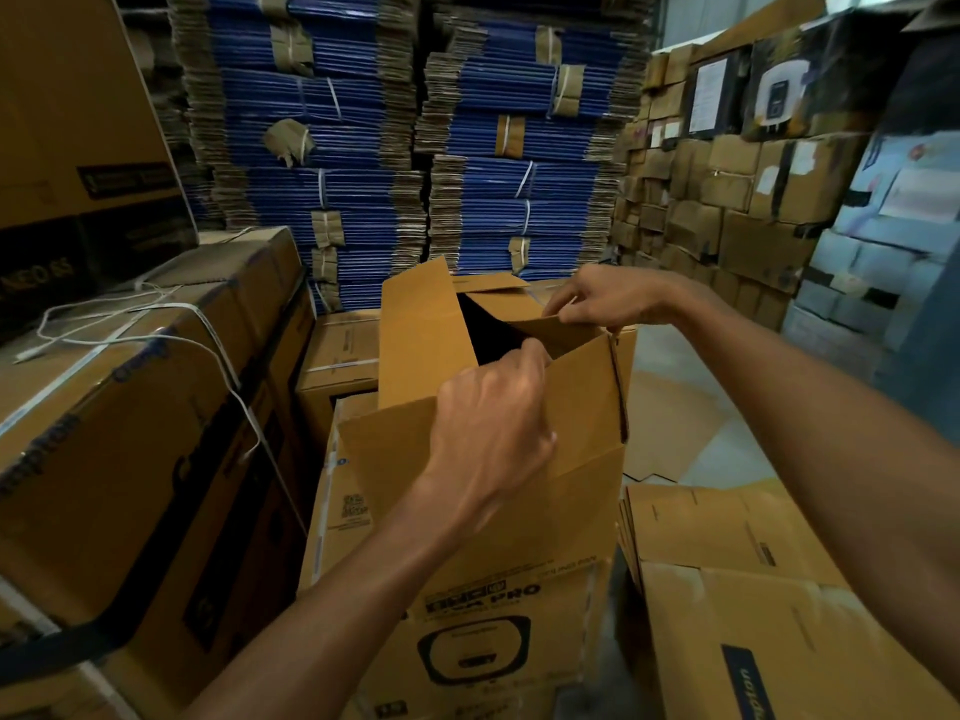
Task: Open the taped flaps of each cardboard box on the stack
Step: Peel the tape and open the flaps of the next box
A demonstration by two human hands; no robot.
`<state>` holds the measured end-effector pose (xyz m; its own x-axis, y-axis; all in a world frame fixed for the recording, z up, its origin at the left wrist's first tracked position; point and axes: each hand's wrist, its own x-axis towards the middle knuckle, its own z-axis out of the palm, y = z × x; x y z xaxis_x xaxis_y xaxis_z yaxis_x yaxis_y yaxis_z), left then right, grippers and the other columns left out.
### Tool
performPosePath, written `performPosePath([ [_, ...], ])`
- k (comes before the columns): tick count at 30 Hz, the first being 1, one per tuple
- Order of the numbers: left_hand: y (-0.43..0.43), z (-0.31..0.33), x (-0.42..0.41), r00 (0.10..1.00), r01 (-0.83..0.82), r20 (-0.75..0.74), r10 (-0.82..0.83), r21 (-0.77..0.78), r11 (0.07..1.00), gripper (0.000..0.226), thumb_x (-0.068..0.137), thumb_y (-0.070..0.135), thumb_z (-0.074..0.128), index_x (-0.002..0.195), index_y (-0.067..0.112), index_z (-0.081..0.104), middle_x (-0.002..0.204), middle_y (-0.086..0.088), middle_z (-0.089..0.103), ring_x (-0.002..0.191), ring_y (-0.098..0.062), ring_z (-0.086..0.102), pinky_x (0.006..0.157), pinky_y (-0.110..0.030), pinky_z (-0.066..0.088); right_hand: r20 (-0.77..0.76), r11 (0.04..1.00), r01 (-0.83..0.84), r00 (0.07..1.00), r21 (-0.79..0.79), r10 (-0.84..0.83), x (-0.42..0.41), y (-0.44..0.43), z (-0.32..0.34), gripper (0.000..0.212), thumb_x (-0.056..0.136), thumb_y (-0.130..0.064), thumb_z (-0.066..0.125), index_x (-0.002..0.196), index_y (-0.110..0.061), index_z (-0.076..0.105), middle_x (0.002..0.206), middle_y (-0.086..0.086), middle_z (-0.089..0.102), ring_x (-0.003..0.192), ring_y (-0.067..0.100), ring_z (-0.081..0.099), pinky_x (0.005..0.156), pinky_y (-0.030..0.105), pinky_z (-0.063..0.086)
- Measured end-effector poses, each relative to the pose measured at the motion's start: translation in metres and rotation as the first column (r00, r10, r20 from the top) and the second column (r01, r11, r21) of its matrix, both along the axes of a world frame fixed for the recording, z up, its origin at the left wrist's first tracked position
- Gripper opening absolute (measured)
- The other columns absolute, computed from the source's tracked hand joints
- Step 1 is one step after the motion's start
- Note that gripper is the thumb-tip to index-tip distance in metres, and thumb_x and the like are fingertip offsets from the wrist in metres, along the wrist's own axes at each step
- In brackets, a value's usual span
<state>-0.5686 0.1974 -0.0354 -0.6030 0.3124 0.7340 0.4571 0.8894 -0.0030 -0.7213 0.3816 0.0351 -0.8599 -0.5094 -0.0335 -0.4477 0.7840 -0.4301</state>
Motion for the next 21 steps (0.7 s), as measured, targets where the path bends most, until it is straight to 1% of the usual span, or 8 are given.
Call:
performPosePath([
  [3,0.022,-0.01,0.022,0.99,0.08,-0.102,-0.096,-0.148,0.986,0.027,0.079,0.013,0.084,0.098,0.006,0.066,0.067,-0.003,0.064,0.047,-0.015,0.053,0.043,-0.023,0.034,-0.054,0.993,-0.058,0.997,0.103,0.064,0.005,-0.022,-0.014,0.032,0.105,-0.028,0.051,0.132,-0.016,0.065,0.123,-0.002,0.065,0.103,0.016,0.066,0.077,0.037,0.063],
  [5,0.026,-0.012,0.03,0.997,0.036,-0.056,-0.045,-0.163,0.986,0.019,0.083,0.011,0.076,0.1,0.006,0.067,0.065,-0.002,0.06,0.045,-0.014,0.048,0.043,-0.023,0.036,-0.051,0.976,-0.109,0.991,0.189,0.121,0.006,-0.036,-0.026,0.035,0.103,-0.031,0.053,0.134,-0.019,0.063,0.132,-0.002,0.064,0.109,0.017,0.065,0.088,0.041,0.06],
  [9,-0.004,-0.005,0.033,0.963,-0.083,0.226,0.144,-0.261,0.962,0.031,0.106,0.023,0.049,0.134,0.012,0.052,0.076,0.003,0.051,0.061,-0.017,0.057,0.054,-0.028,0.046,0.119,0.93,-0.203,0.978,0.307,0.174,0.019,-0.036,-0.059,0.041,0.099,-0.027,0.059,0.14,-0.027,0.058,0.136,-0.005,0.062,0.119,0.013,0.06,0.105,0.039,0.049],
  [12,-0.009,0.005,0.05,0.909,-0.003,0.394,0.138,-0.326,0.945,0.04,0.109,0.046,0.036,0.135,0.018,0.048,0.08,0.004,0.049,0.072,-0.018,0.054,0.065,-0.032,0.046,0.058,0.94,-0.178,0.984,0.291,0.168,0.025,-0.034,-0.078,0.052,0.098,-0.05,0.058,0.145,-0.028,0.053,0.132,-0.007,0.06,0.113,0.01,0.057,0.093,0.03,0.048],
  [14,-0.007,0.004,0.06,0.782,0.096,0.606,0.144,-0.347,0.933,0.055,0.107,0.058,0.024,0.136,0.019,0.047,0.101,-0.006,0.06,0.095,-0.027,0.06,0.081,-0.043,0.051,0.006,0.968,-0.121,0.992,0.219,0.123,0.029,-0.03,-0.087,0.066,0.092,-0.066,0.057,0.147,-0.03,0.05,0.142,-0.006,0.057,0.12,0.012,0.054,0.098,0.033,0.047],
  [16,-0.01,0.003,0.065,0.589,0.2,0.8,0.111,-0.278,0.939,0.065,0.105,0.063,0.019,0.147,0.019,0.042,0.141,-0.015,0.051,0.135,-0.032,0.045,0.108,-0.047,0.041,0.027,0.98,-0.108,0.994,0.164,0.105,0.038,-0.026,-0.095,0.08,0.085,-0.074,0.056,0.154,-0.035,0.04,0.157,-0.008,0.042,0.14,0.015,0.042,0.112,0.035,0.038],
  [18,-0.017,-0.003,0.06,0.478,0.247,0.876,-0.056,-0.073,0.966,0.063,0.105,0.06,0.02,0.153,0.023,0.038,0.16,-0.008,0.036,0.149,-0.022,0.028,0.116,-0.038,0.029,0.03,0.975,-0.127,0.992,0.184,0.124,0.051,-0.024,-0.107,0.087,0.084,-0.076,0.052,0.159,-0.041,0.025,0.167,-0.014,0.02,0.153,0.012,0.018,0.123,0.038,0.017],
  [21,-0.032,-0.025,0.034,0.586,0.158,0.76,-0.279,0.231,0.96,0.043,0.107,0.05,0.036,0.142,0.03,0.053,0.145,0.007,0.051,0.134,-0.01,0.042,0.112,-0.032,0.035,-0.084,0.986,-0.072,0.993,0.152,0.086,0.065,-0.024,-0.128,0.08,0.088,-0.079,0.037,0.158,-0.047,0.015,0.168,-0.019,0.007,0.155,0.006,0.002,0.126,0.043,-0.002],
])
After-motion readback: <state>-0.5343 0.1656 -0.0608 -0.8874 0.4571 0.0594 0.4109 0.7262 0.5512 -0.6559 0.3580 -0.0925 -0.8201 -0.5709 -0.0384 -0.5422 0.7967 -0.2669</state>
